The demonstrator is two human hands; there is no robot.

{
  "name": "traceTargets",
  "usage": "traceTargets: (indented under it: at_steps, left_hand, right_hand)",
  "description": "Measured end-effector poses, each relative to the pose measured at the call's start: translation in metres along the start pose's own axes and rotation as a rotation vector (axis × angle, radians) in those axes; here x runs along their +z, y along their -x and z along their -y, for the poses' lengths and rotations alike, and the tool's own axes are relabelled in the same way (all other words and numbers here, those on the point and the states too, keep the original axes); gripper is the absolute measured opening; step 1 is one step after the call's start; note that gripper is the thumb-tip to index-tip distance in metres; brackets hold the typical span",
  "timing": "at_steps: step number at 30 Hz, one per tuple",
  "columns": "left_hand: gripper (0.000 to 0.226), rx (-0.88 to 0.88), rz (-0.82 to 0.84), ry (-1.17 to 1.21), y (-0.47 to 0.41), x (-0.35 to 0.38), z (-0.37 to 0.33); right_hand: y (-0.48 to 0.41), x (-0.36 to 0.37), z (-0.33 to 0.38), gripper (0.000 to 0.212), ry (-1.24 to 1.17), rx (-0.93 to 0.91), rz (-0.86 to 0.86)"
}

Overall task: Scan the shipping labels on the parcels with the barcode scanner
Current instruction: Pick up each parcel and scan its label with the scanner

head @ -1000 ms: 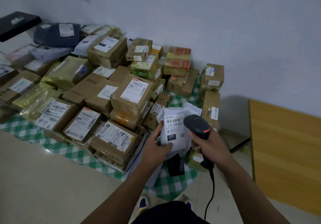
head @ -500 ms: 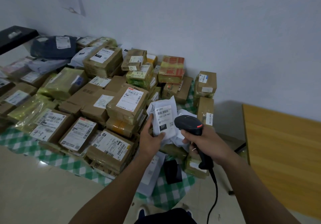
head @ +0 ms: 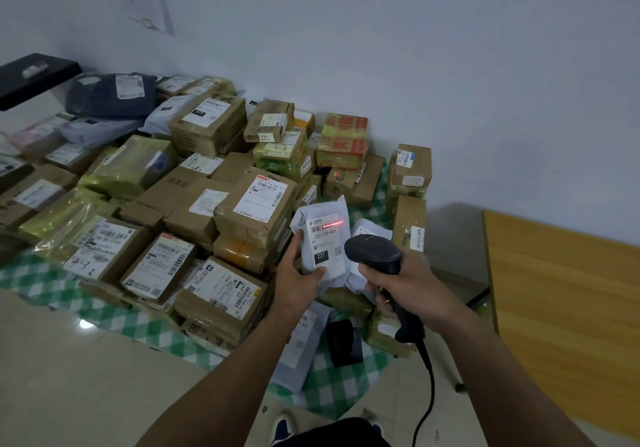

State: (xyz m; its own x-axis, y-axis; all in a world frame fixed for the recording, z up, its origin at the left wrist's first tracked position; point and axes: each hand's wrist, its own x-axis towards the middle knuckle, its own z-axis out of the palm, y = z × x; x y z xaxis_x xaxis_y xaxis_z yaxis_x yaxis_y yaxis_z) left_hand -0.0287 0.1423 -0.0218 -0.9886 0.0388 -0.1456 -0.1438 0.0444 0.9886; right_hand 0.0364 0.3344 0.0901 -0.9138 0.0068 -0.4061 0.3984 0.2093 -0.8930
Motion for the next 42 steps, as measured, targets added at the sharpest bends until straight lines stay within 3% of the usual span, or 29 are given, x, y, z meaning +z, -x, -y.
traceTargets:
  at_steps: [9, 16, 25, 30, 34, 36, 40, 42]
  left_hand:
    - [0.088, -0.011, 0.027, -0.023, -0.007, -0.001, 0.000]
    - [0.089, -0.101, 0.107, -0.032, -0.032, 0.007, -0.022]
    - [0.051, -0.209, 0.272, -0.269, -0.069, 0.067, -0.006]
    - [0.066, -0.008, 0.287, -0.604, -0.084, 0.070, 0.035]
    - [0.052, 0.060, 0.351, -0.735, -0.084, 0.067, 0.056]
    - [0.051, 0.086, 0.311, -0.759, -0.075, 0.059, 0.053]
    - [0.038, 0.137, 0.107, -0.558, -0.029, 0.024, 0.056]
    - [0.030, 0.079, 0.054, -0.576, 0.002, 0.003, 0.076]
  right_hand:
    - [0.002, -0.005, -0.001, 0.018, -0.014, -0.008, 0.016]
    - [0.001, -0.026, -0.017, 0.023, -0.055, 0.006, -0.146]
    - [0.007, -0.042, -0.039, 0.021, -0.073, 0.063, -0.253]
    - [0.009, -0.048, -0.046, 0.023, -0.084, 0.069, -0.276]
    - [0.009, -0.045, -0.047, 0.022, -0.090, 0.067, -0.262]
    - [0.008, -0.041, -0.046, 0.019, -0.090, 0.061, -0.240]
    - [0.002, -0.027, -0.048, 0.021, -0.091, 0.078, -0.189]
    - [0.000, -0.018, -0.051, 0.021, -0.084, 0.083, -0.151]
